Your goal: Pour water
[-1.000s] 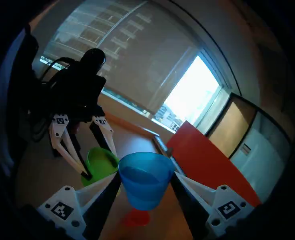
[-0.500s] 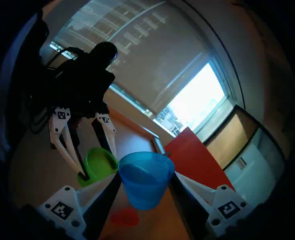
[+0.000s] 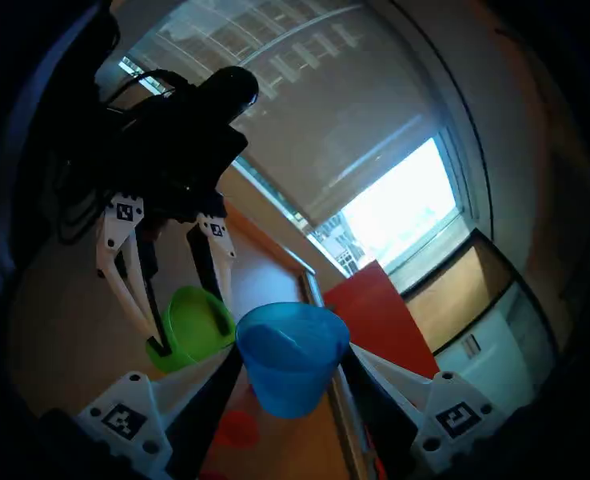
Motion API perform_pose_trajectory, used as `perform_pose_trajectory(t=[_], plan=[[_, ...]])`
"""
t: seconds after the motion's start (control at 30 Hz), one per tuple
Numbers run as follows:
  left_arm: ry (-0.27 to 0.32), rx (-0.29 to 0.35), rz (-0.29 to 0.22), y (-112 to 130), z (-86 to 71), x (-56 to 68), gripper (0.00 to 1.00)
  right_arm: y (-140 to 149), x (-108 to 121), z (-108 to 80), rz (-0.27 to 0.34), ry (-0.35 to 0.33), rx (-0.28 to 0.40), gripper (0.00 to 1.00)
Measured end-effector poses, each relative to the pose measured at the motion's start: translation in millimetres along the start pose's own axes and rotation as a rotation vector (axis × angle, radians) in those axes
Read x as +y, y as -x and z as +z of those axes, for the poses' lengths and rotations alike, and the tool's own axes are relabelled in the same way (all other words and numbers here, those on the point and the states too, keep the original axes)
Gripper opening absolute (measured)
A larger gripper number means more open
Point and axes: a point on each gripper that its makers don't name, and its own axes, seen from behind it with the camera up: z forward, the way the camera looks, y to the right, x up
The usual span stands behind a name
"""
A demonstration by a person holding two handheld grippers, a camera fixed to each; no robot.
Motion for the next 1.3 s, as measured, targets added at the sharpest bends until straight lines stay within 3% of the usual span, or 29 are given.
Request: perform_pose_trajectory(t=[0.37, 1.3], plan=[[0.007, 0.002, 0.008, -2.9, 1.5, 2.5, 0.88, -0.7, 1.5, 0.4, -0.082, -0.007, -0.024, 0.89], [0.016, 0.002, 0.022, -8.3, 4.7, 9.8, 0.87, -4.8, 10.2, -4.5, -0.177, 0.014, -0.043, 0.89]])
